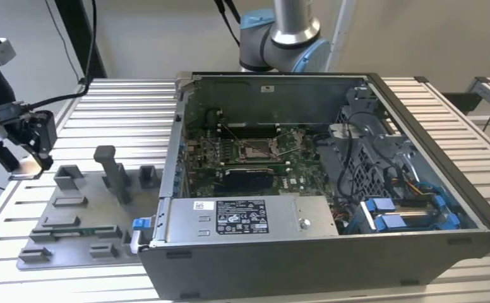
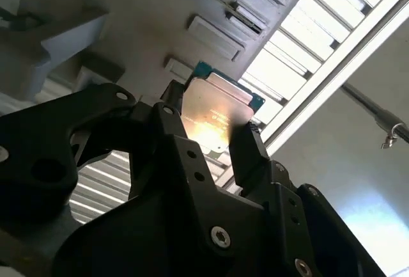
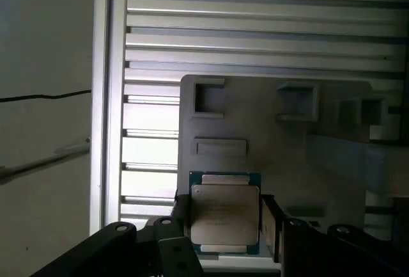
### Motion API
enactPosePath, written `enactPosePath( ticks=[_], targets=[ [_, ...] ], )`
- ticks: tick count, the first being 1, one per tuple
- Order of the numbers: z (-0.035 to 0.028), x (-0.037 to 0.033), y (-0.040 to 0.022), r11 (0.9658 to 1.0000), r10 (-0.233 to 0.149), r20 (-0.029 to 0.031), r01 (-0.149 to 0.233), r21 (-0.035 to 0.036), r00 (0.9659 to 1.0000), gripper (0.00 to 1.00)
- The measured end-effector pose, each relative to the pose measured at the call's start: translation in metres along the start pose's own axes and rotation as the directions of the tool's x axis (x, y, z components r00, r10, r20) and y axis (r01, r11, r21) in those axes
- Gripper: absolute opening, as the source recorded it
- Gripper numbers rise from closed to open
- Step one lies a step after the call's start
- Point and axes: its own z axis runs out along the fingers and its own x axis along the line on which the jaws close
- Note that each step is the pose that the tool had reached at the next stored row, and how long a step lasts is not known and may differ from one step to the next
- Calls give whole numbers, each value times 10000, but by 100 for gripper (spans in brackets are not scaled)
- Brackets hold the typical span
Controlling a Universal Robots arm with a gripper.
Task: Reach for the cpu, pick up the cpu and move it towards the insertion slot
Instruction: 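Pick up the cpu and move it towards the insertion slot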
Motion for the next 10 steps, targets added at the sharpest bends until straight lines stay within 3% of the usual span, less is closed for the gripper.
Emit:
enactPosePath(
  ticks=[10],
  targets=[
    [-455, -2, 14, 10000, 0, 1, 0, 0, 10000, 0]
  ],
)
